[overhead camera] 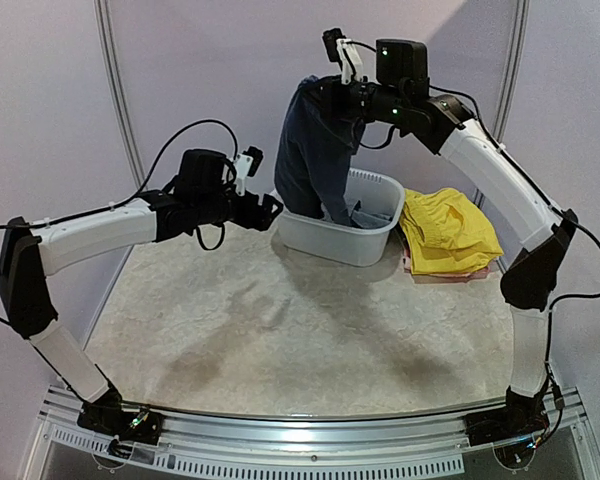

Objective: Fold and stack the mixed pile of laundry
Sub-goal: Pass from the right arm to the left

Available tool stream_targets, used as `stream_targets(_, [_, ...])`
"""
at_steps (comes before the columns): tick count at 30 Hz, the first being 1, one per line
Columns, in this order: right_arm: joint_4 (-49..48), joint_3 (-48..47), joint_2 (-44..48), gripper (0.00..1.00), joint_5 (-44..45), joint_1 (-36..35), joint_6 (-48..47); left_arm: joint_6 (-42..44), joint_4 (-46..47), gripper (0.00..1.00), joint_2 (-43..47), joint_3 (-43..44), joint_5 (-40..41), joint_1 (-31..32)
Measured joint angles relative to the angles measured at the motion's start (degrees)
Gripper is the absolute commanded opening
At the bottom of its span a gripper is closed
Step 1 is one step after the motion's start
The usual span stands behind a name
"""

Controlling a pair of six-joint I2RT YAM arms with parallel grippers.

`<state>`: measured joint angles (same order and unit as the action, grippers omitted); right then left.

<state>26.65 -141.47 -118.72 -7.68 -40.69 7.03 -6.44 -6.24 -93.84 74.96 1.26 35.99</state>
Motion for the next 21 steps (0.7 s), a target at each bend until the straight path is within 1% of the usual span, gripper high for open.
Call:
stream_targets(4, [-0.1, -0.4, 2.1, 0.00, 2.4, -4.1, -1.5, 0.0, 2.6, 0.96, 4.7, -5.1, -2.3, 0.1])
stream_targets(9, [-0.1, -0.4, 2.2, 0.00, 6.6, -7.8, -2.9, -0.2, 7.3, 0.96, 9.1, -10.3, -5.1, 0.7])
stream_targets(10, [-0.1, -0.6, 2.2, 0.00, 7.5, -8.5, -3.2, -0.2, 7.8, 0.95, 9.7, -11.0, -4.9, 1.0])
stream_targets(11, [-0.2, -0.8, 2.2, 0.00, 8.2, -9.1, -3.5, -0.2, 8.4, 0.91, 10.2, -11.9, -4.4, 1.6])
stream_targets(13, [-0.2, -1.4, 2.2, 0.00, 9.1, -10.2, -3.8, 0.0, 9.8, 0.84, 11.5, -13.8, -2.1, 2.8])
stream_targets(14, [-0.2, -1.7, 2.2, 0.00, 9.6, -10.7, -4.0, -0.2, 10.3, 0.82, 12.0, -14.5, -0.9, 3.1])
stream_targets(17, [-0.8, -2.4, 2.2, 0.00, 10.5, -12.1, -4.3, 0.6, 11.4, 0.81, 13.7, -16.7, 4.9, 3.5])
stream_targets(20, [-1.0, -2.6, 2.3, 0.00, 10.8, -13.6, -4.6, 1.5, 12.0, 0.81, 14.5, -16.8, 9.3, 3.3])
stream_targets(21, [-1.0, -2.6, 2.4, 0.00, 10.9, -14.2, -4.7, 1.9, 12.7, 0.80, 14.6, -16.8, 10.5, 3.2])
